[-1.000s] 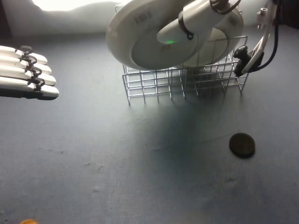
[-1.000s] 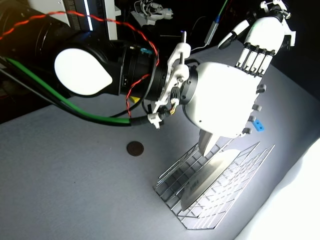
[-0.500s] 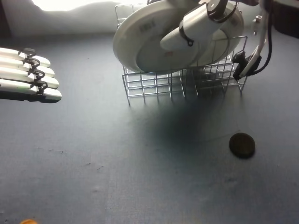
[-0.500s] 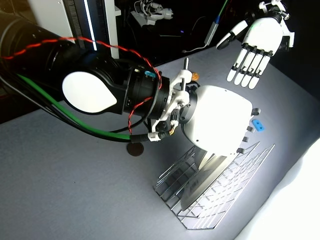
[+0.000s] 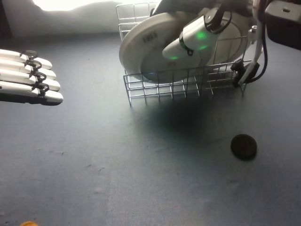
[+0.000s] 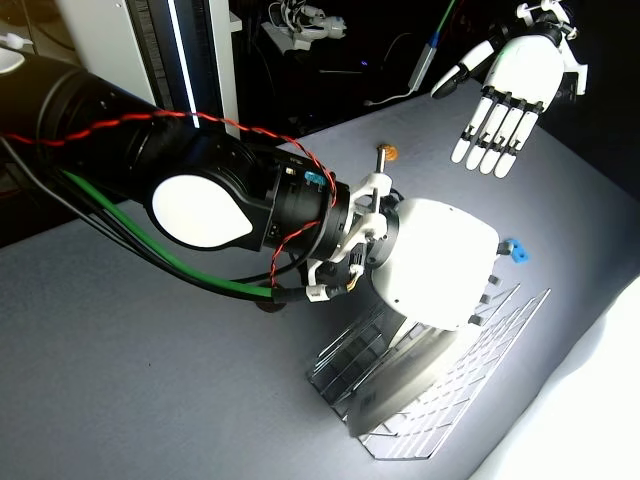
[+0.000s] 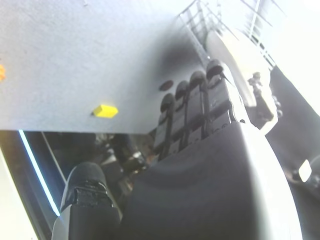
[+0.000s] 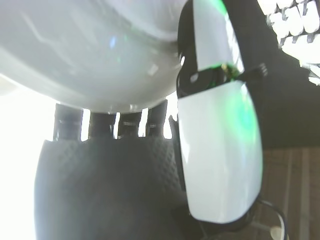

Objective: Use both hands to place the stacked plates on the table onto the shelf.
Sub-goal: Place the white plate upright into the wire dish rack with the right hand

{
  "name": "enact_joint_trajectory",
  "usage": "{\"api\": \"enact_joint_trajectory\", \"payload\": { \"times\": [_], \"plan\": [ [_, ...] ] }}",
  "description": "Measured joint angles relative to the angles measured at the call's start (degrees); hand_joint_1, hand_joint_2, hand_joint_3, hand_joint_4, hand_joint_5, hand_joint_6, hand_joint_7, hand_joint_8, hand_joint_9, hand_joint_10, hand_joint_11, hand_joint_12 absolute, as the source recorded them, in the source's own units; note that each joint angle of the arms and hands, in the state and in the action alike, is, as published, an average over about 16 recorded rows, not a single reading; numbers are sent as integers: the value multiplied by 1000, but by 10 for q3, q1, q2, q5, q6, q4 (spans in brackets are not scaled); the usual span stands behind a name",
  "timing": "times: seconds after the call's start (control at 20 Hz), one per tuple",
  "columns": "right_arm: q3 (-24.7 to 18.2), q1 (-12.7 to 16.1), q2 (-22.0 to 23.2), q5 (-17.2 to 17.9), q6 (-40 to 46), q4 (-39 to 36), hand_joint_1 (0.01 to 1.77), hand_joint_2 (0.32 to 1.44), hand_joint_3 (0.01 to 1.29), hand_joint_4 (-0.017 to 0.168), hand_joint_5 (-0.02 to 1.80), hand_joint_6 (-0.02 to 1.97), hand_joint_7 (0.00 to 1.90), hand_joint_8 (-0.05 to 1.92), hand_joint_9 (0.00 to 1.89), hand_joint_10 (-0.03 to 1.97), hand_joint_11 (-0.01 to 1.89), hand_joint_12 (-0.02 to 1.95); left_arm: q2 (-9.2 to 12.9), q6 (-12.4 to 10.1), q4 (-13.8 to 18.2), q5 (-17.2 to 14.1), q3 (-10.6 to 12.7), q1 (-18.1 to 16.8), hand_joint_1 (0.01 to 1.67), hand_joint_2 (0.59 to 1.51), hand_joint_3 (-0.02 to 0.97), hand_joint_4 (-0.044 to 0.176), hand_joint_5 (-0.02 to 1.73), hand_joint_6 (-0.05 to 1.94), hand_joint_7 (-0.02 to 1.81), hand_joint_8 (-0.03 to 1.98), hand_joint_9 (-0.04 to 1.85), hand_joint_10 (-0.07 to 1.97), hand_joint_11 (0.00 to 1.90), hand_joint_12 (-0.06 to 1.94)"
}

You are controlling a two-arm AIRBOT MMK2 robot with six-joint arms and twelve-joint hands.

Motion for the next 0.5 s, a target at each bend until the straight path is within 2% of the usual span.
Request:
{"api": "enact_joint_trajectory", "payload": {
  "times": [0.5],
  "plan": [
    [8,-14,-9,5,-10,0,1270,973,12,-8,963,908,1114,760,1347,16,878,1051,0,0,1,0,-2,0,13,1119,13,2,77,18,68,-2,42,7,31,21]
  ]
}}
